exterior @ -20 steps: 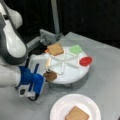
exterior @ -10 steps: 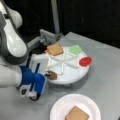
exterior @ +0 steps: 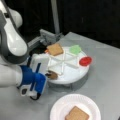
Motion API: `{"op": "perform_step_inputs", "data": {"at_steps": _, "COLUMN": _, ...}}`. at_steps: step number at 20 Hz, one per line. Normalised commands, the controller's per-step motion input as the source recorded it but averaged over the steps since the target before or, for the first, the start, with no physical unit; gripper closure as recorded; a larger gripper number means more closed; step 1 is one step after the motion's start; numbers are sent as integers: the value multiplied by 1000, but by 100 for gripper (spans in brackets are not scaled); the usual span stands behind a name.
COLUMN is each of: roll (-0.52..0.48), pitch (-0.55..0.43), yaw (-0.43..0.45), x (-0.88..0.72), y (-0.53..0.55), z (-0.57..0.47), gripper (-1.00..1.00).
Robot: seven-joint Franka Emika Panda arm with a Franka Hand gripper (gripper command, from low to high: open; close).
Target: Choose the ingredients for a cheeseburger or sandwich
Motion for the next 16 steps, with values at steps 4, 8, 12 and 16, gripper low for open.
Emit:
{"op": "perform_step_inputs", "data": {"at_steps": 4, "roll": -48, "pitch": 159, "yaw": 141, "x": 174, "y": -73, "z": 325, "gripper": 100}}
{"op": "perform_step_inputs", "data": {"at_steps": 8, "roll": -80, "pitch": 170, "yaw": 221, "x": 136, "y": -107, "z": 254, "gripper": 100}}
{"op": "perform_step_inputs", "data": {"at_steps": 12, "roll": -105, "pitch": 161, "yaw": 260, "x": 141, "y": -134, "z": 174, "gripper": 100}}
{"op": "perform_step_inputs", "data": {"at_steps": 16, "roll": -137, "pitch": 126, "yaw": 263, "x": 295, "y": -243, "z": 138, "gripper": 100}}
